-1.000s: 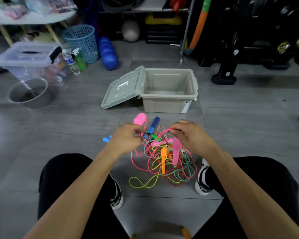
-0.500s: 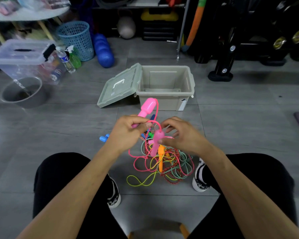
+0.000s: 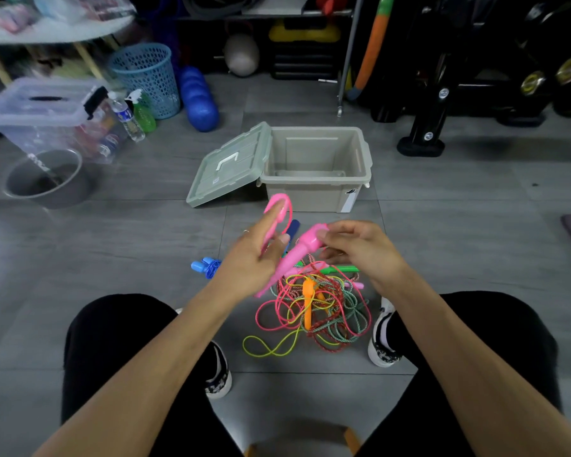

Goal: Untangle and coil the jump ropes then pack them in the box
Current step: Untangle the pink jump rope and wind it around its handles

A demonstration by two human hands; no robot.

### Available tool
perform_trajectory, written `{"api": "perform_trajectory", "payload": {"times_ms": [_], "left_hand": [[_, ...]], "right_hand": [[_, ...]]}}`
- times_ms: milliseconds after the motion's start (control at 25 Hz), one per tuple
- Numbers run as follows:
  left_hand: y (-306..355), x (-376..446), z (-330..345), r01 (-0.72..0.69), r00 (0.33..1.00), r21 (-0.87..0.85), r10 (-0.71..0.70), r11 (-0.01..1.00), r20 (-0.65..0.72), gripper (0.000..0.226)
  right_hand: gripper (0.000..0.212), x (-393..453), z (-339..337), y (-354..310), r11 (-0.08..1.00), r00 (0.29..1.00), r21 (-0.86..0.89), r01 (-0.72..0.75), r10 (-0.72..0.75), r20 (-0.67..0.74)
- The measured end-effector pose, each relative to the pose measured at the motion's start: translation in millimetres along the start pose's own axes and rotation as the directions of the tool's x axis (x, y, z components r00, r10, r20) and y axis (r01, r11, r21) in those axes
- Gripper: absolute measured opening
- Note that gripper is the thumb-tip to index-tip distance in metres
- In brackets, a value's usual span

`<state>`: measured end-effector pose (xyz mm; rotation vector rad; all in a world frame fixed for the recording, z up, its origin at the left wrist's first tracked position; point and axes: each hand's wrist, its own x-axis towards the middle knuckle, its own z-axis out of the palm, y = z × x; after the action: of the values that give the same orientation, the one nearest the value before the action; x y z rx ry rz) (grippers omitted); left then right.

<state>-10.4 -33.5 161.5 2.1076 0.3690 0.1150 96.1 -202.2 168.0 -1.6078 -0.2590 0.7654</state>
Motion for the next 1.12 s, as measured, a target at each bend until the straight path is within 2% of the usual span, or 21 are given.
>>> {"api": "perform_trajectory", "payload": {"times_ms": [120, 240, 280, 360, 440, 480, 560, 640, 720, 840, 920, 1000, 1040, 1120], "left_hand": [[0, -1, 8, 0.02, 1.0, 0.105, -0.022, 0.994, 0.013, 0.069], [2, -2, 10, 0.027, 0.997, 0.046, -0.03, 0.999, 0.065, 0.058], [2, -1, 9, 0.03, 0.996, 0.014, -0.031, 0.999, 0.083, 0.057], [-3, 3, 6, 0.014, 0.994, -0.021, -0.012, 1.0, 0.106, 0.057], [-3, 4, 2, -0.009, 0.991, -0.058, 0.017, 0.998, 0.135, 0.053], [0, 2, 1, -0.015, 0.987, -0.102, 0.031, 0.995, 0.158, 0.05], [9, -1, 0, -0.017, 0.974, -0.203, 0.062, 0.979, 0.218, 0.046], [15, -4, 0, 0.001, 0.962, -0.256, 0.068, 0.967, 0.264, 0.04], [17, -7, -1, 0.03, 0.959, -0.254, 0.044, 0.967, 0.28, 0.028], [14, -9, 1, 0.024, 0.964, -0.15, 0.017, 0.988, 0.266, 0.011], [10, -9, 4, -0.016, 0.977, 0.085, -0.002, 0.996, 0.212, 0.023], [9, -9, 7, 0.007, 0.987, 0.356, -0.064, 0.934, 0.149, 0.043], [10, -9, 8, 0.024, 0.989, 0.412, -0.081, 0.911, 0.123, 0.045], [13, -8, 11, 0.035, 0.989, 0.371, -0.086, 0.928, 0.121, 0.043]], "right_hand": [[0.012, 0, 1, 3, 0.994, 1.0, 0.105, -0.02, 0.019, 0.006], [0.016, -1, 2, 5, 0.985, 0.999, 0.168, -0.049, 0.049, 0.005], [0.019, -2, 2, 4, 0.99, 0.998, 0.13, -0.061, 0.063, -0.007], [0.026, -2, 0, 4, 0.983, 0.992, -0.178, -0.032, 0.01, -0.127], [0.032, -1, -2, 4, 0.848, 0.947, -0.527, 0.06, -0.215, -0.238], [0.032, -1, 0, 3, 0.801, 0.928, -0.582, 0.138, -0.31, -0.206], [0.029, -1, 4, 4, 0.791, 0.924, -0.54, 0.288, -0.378, -0.06], [0.025, -3, 11, 5, 0.832, 0.94, -0.452, 0.322, -0.338, 0.046], [0.027, -4, 15, 7, 0.851, 0.948, -0.424, 0.31, -0.311, 0.068], [0.029, -3, 18, 8, 0.825, 0.952, -0.488, 0.284, -0.303, 0.041], [0.028, -2, 21, 5, 0.814, 0.955, -0.525, 0.248, -0.297, -0.009], [0.024, 2, 23, 5, 0.828, 0.959, -0.522, 0.202, -0.277, -0.068], [0.025, 3, 24, 5, 0.837, 0.961, -0.518, 0.178, -0.261, -0.092], [0.032, 5, 25, 8, 0.853, 0.965, -0.504, 0.134, -0.228, -0.13]]}}
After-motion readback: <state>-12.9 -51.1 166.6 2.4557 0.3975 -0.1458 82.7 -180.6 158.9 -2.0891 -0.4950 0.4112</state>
